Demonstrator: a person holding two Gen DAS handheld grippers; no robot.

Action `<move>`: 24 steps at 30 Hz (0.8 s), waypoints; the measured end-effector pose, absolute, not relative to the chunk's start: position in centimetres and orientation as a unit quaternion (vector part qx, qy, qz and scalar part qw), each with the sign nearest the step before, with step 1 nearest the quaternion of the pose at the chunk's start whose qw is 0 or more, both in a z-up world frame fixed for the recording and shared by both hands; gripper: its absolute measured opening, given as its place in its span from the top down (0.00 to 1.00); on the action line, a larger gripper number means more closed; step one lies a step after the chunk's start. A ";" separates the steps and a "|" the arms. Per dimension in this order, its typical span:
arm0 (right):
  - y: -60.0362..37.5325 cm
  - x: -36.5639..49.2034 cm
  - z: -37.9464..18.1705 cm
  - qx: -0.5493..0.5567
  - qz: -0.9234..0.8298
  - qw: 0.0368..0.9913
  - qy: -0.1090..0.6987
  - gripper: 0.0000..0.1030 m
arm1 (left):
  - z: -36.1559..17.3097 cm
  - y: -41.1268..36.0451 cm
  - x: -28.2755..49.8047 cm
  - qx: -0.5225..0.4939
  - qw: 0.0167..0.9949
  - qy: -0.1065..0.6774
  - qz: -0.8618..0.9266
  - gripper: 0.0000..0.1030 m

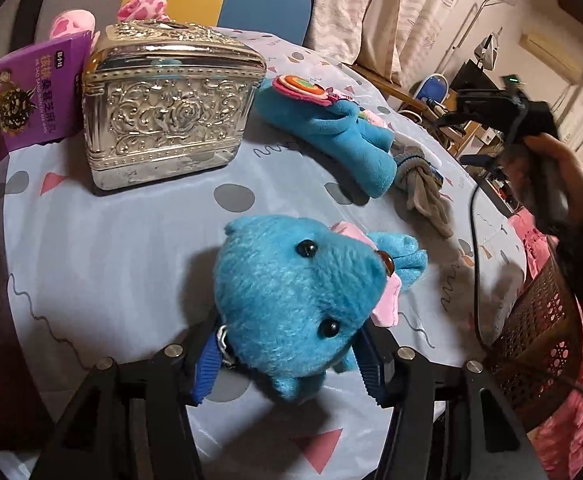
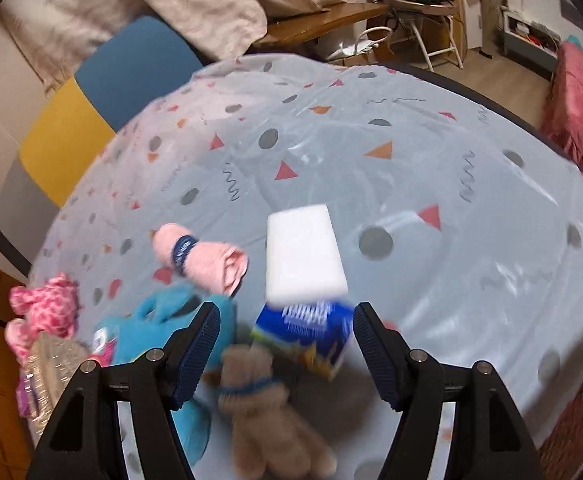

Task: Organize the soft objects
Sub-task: 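Grasp the light-blue teddy bear with the left tool while the right tool grasps the white foam block, then carry the light-blue teddy bear into the gold tray and open the left tool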

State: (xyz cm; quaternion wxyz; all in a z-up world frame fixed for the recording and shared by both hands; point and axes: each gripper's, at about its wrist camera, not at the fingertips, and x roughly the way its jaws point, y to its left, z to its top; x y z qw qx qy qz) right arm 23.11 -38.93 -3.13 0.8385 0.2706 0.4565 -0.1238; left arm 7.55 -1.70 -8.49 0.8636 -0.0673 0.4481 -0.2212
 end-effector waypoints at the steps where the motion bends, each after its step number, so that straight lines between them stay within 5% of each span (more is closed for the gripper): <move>1: -39.1 24.1 -3.5 0.259 -0.125 0.836 0.467 0.32 | -8.5 -1.7 7.5 -0.068 0.864 0.448 -0.221 0.44; 13: -40.3 29.9 -7.4 0.221 -0.133 0.811 0.524 0.32 | -8.5 -1.7 7.3 -0.065 0.865 0.450 -0.214 0.44; 15: -40.2 29.9 -7.6 0.216 -0.117 0.815 0.524 0.46 | -8.5 -1.8 7.3 -0.062 0.865 0.449 -0.213 0.44; 16: -40.0 29.7 -7.4 0.206 -0.118 0.820 0.521 0.70 | -8.5 -1.9 7.3 -0.060 0.866 0.449 -0.212 0.44; 17: -39.9 29.3 -7.2 0.200 -0.120 0.824 0.517 0.77 | -8.5 -1.9 7.3 -0.057 0.866 0.449 -0.211 0.44; 24: -37.0 25.4 -2.4 0.163 -0.064 0.872 0.458 0.81 | -8.5 -2.2 7.2 -0.049 0.870 0.445 -0.208 0.44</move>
